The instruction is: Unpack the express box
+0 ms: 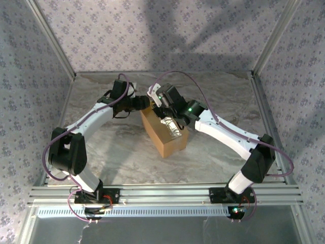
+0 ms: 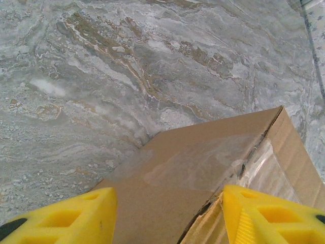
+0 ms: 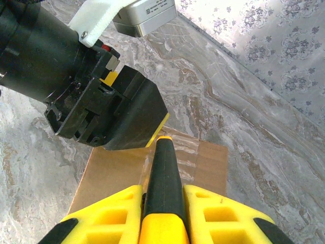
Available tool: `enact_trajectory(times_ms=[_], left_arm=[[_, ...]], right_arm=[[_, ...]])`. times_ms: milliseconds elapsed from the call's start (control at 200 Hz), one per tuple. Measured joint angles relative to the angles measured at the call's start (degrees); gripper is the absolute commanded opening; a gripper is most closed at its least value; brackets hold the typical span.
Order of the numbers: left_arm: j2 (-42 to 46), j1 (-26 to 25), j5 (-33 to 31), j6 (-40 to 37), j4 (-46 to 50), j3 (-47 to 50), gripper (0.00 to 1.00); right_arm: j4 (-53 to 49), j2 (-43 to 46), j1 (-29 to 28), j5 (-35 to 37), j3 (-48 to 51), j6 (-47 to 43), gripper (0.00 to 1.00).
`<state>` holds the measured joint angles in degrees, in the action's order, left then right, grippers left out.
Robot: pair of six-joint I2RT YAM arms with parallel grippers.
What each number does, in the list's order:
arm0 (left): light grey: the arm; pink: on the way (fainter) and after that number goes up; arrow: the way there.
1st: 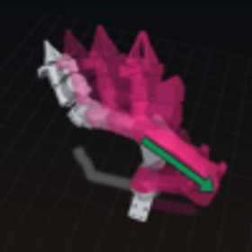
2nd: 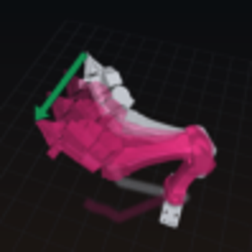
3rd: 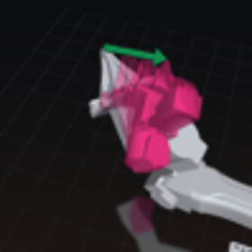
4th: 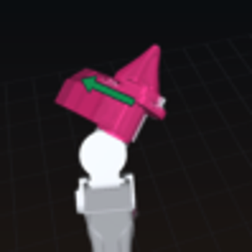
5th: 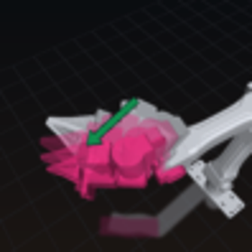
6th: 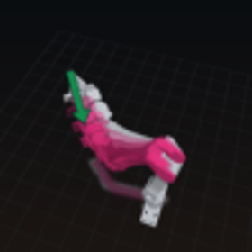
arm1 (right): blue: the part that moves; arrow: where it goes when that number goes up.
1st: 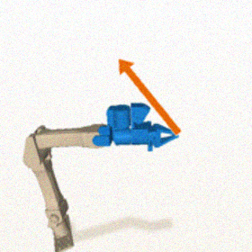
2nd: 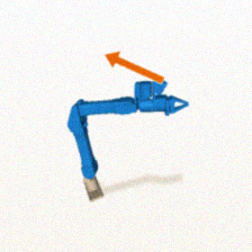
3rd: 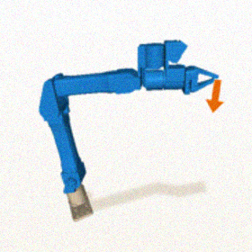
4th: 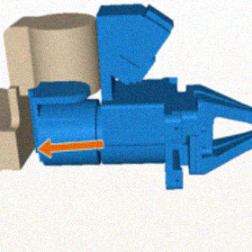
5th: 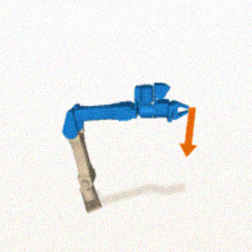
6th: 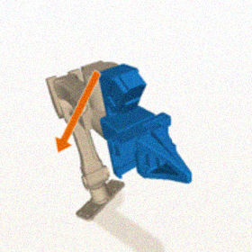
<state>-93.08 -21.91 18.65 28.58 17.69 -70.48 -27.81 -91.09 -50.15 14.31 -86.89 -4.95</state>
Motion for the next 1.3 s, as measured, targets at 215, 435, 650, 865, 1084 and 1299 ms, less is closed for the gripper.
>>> enact_trajectory(times_ms=[215, 435, 650, 865, 1084, 1299], left_arm=[[0.0, -0.1, 0.0, 0.0, 0.4, -0.2, 0.56], [0.0, -0.3, 0.0, 0.0, 0.5, -0.3, 0.56], [0.0, -0.3, -0.2, 0.0, 0.5, -0.3, 0.55], [0.0, -0.3, -0.3, 0.0, 0.6, -0.3, 0.56], [0.0, -0.3, -0.3, 0.0, 0.7, -0.4, 0.55], [0.0, -0.7, -0.8, 0.0, 1.6, -1.0, 0.55]], right_arm=[[0.0, 0.4, -0.2, 0.3, 0.4, 0.0, 0.00], [-0.1, 1.3, -0.3, 0.3, 0.9, 0.0, 0.00], [-1.0, 2.4, -0.4, 0.3, 1.3, 0.0, 0.00], [-1.2, 2.5, -0.4, 0.3, 1.3, 0.0, 0.00], [-1.2, 2.5, -0.4, 0.3, 1.3, 0.0, 0.00], [-1.2, 2.5, -0.4, 0.3, 1.3, 0.0, 0.00]])
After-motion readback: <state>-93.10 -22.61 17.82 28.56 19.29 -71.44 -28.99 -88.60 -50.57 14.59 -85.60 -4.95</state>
